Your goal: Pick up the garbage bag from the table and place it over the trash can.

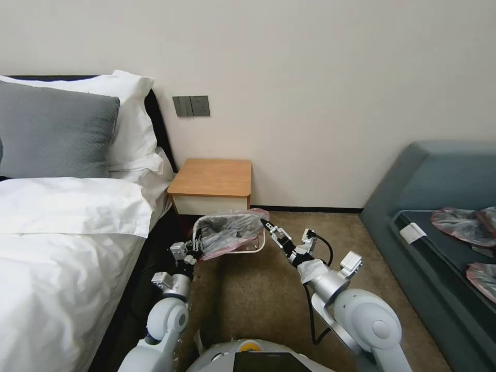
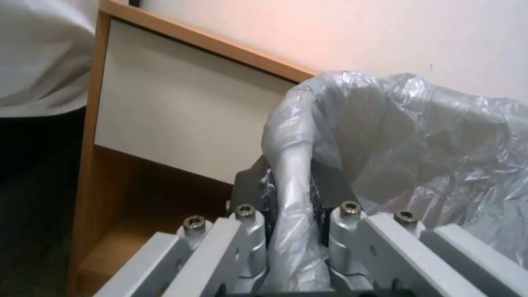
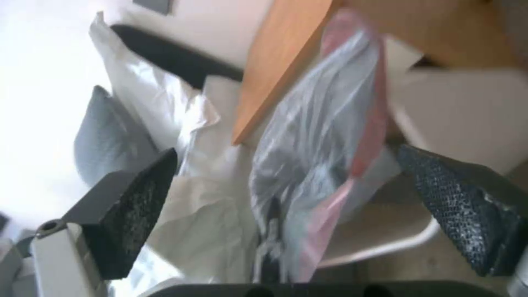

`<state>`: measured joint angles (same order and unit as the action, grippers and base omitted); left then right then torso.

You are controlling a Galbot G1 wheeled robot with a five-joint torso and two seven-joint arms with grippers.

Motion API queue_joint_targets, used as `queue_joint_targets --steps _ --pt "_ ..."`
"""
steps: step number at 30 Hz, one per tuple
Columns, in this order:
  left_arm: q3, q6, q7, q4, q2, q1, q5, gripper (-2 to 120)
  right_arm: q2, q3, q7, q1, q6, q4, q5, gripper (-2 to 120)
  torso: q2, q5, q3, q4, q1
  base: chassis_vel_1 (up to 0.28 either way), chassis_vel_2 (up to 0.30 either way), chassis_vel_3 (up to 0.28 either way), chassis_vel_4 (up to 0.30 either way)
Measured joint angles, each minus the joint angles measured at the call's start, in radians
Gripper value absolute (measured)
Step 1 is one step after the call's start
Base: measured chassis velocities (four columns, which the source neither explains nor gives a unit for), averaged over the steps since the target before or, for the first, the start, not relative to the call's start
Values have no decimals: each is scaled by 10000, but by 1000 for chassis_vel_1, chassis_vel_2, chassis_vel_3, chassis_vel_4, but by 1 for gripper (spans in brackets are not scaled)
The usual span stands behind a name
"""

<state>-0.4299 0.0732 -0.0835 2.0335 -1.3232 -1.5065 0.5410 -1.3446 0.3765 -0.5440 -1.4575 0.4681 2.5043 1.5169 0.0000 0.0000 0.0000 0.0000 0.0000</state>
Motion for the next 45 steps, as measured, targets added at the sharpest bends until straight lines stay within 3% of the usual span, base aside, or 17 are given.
queue_joint_targets --steps 10,18,27,30,32,34,40,45 --pt "48 0 2 204 22 21 -178 9 -141 -1200 -196 464 -66 -565 358 100 0 -1 0 1 0 0 0 0 0" --pt "44 0 8 410 44 -25 -206 9 -244 -1384 -195 561 -104 -808 130 100 0 0 1 1 0 0 0 0 0" --pt "71 0 40 504 29 -96 -309 9 -235 -1340 -121 541 -154 -791 17 70 0 0 0 1 0 0 0 0 0" --pt "92 1 43 520 15 -120 -342 9 -237 -1324 -118 549 -168 -787 8 54 0 0 0 0 0 0 0 0 0" --pt "94 1 42 527 12 -128 -342 9 -233 -1322 -117 548 -168 -787 -13 52 0 0 0 1 0 0 0 0 0" --pt "95 1 41 538 12 -135 -336 9 -192 -1307 -89 545 -159 -808 -139 40 0 0 0 1 0 0 0 0 0" --pt "99 -1 37 539 -6 -123 -327 9 -94 -1313 138 494 -102 -850 -558 24 0 0 1 0 -1 0 0 0 0" --pt "118 -1 36 524 -32 -122 -328 9 -78 -1317 206 485 -98 -862 -639 1 0 1 0 1 0 0 0 0 0"
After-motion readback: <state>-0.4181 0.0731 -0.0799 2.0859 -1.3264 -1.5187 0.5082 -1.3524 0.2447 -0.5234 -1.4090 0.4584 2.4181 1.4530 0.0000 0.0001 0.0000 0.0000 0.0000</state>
